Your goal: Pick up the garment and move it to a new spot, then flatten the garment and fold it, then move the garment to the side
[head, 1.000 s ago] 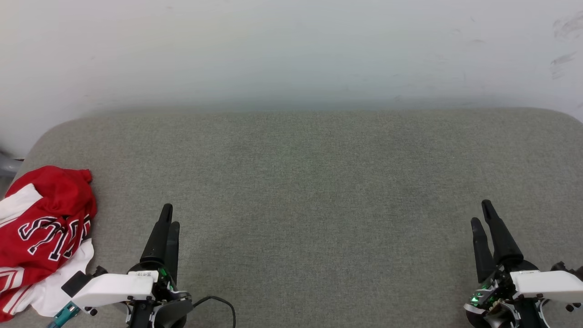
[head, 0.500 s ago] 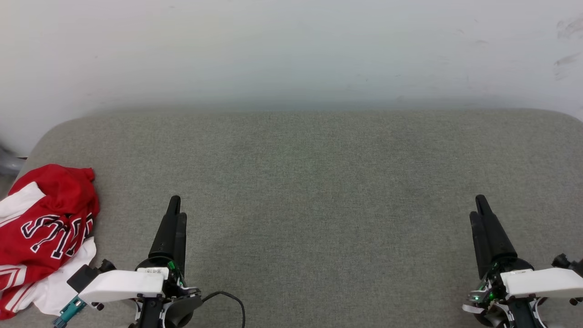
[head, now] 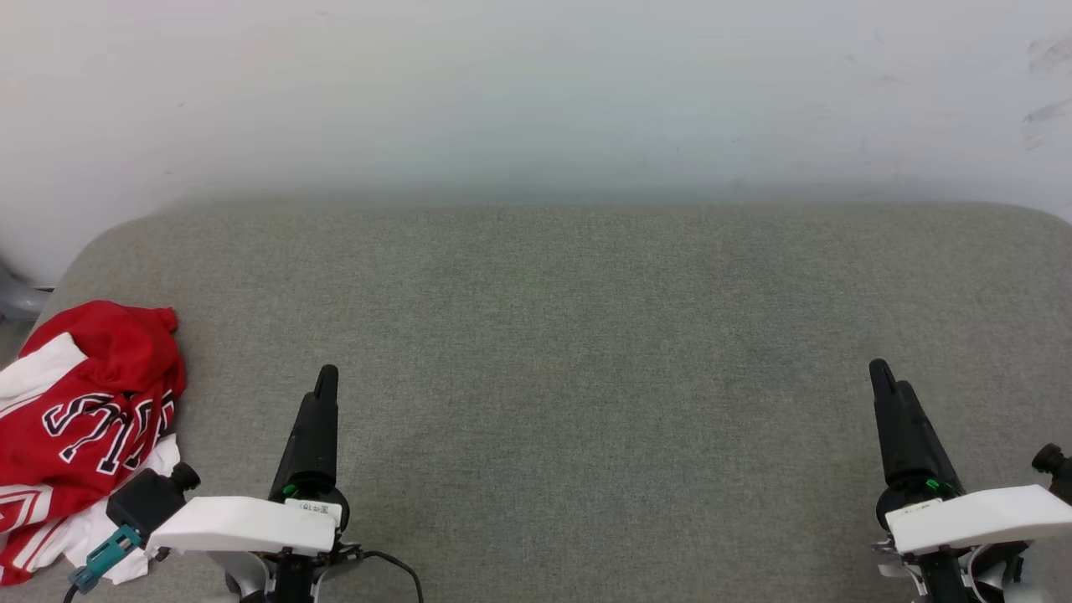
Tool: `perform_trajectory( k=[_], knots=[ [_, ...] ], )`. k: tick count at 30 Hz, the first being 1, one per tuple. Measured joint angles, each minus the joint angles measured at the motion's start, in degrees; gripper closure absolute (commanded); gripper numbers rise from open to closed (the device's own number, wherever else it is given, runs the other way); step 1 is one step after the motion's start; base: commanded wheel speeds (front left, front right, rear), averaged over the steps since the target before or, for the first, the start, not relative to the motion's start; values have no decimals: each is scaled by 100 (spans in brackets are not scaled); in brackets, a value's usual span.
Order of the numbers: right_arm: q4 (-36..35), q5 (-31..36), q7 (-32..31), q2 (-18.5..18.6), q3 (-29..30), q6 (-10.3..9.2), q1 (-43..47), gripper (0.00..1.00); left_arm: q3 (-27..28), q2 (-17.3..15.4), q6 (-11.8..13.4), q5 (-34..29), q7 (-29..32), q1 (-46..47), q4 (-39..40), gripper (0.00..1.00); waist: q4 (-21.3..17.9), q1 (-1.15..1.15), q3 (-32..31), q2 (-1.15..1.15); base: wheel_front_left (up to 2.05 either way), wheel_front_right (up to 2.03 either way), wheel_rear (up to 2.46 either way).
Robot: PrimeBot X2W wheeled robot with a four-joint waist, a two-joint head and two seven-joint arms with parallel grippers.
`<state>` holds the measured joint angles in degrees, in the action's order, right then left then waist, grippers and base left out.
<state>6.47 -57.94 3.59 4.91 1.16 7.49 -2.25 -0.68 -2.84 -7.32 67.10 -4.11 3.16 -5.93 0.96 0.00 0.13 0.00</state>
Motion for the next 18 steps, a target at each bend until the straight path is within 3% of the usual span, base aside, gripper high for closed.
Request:
perform_trajectory(
  k=[9, 18],
  knots=[
    [-411, 1763, -123, -137, 158, 0, 13, 0, 126, 3, 60, -1714, -165, -6, 49, 0, 12, 0, 1, 0, 0, 0, 0],
    [-630, 2955, -307, -169, 235, 0, 113, 0, 2, -164, 279, -3265, -314, -46, 7, 0, 40, 0, 7, 0, 0, 0, 0]
  ],
)
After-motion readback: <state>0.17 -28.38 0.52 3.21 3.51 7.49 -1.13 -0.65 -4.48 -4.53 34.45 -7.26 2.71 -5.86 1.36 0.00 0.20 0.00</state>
